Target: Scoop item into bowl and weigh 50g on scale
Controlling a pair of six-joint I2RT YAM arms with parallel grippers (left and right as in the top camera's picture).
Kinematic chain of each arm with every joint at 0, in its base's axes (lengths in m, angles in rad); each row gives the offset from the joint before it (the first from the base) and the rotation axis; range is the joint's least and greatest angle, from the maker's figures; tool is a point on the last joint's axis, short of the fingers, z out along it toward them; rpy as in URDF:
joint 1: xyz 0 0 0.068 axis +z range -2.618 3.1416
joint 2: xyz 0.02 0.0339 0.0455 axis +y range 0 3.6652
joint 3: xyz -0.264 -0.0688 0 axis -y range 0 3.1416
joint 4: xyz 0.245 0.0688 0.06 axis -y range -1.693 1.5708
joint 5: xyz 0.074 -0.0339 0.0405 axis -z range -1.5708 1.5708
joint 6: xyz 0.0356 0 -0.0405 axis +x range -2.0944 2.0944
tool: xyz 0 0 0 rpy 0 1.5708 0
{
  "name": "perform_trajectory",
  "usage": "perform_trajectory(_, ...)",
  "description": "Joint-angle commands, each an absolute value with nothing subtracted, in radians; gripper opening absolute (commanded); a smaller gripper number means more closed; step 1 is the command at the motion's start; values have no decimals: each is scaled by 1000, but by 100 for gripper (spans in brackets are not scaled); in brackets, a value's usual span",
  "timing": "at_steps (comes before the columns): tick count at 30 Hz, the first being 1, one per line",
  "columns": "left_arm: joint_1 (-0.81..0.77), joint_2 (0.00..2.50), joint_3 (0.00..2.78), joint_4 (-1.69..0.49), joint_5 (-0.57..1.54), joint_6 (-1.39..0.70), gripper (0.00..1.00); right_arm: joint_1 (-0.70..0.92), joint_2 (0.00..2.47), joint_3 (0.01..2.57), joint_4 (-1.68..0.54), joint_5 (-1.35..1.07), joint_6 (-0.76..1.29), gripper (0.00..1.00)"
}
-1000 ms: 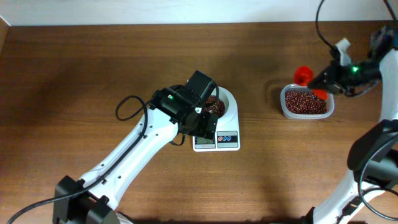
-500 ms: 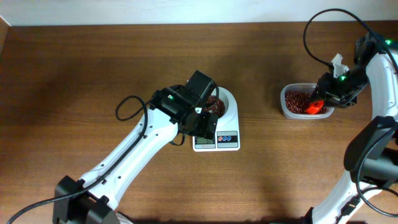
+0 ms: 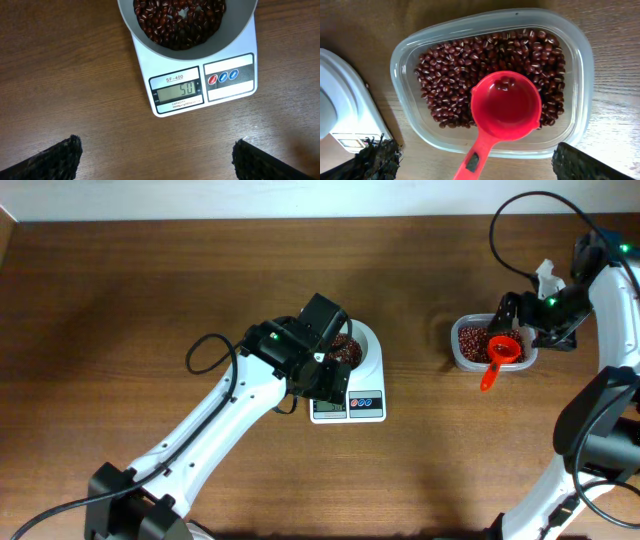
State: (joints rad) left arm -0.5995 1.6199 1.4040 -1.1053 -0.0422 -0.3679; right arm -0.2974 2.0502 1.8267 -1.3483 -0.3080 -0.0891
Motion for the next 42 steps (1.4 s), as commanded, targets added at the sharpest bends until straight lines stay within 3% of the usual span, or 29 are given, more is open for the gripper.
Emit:
perform_trajectory(1, -603, 1623, 1401, -1104, -49, -381, 99, -276, 2021, 1820, -1350, -329, -89, 99)
perform_trajectory(5, -603, 1623, 1401, -1104, -49, -381, 99, -274, 1845, 1805, -1302, -356, -96, 99)
perform_trajectory(8, -602, 1623, 1401, -1104, -49, -381, 99, -265, 1666, 1543, -1123, -356, 21, 99)
perform_trajectory(10, -602, 1623, 1401, -1104, -49, -381, 99, -207, 1606, 1359, -1041, -356, 42, 99)
perform_trajectory(14, -602, 1623, 1401, -1104, -49, -381, 99, -9, 1610, 1314, -978, -348, 54, 99)
perform_trajectory(18, -602, 1623, 1401, -1104, -49, -381, 99, 119, 1629, 1311, -968, -28, 253, 99)
perform_trajectory(25, -602, 1623, 1401, -1104, -49, -381, 99, 25, 1723, 1311, -1089, -25, 271, 99)
perform_trajectory(30, -601, 1623, 1401, -1104, -49, -381, 99, -188, 1723, 1311, -1081, -53, 252, 99)
perform_trajectory(35, -603, 1623, 1401, -1104, -49, -381, 99, -199, 1723, 1311, -922, 50, 193, 99)
perform_trajectory(39, -603, 1623, 1401, -1104, -49, -381, 99, -197, 1723, 1311, -907, -230, 52, 99)
perform_trajectory(42, -602, 1623, 1401, -1104, -49, -381, 99, -196, 1723, 1311, -958, -233, 52, 99)
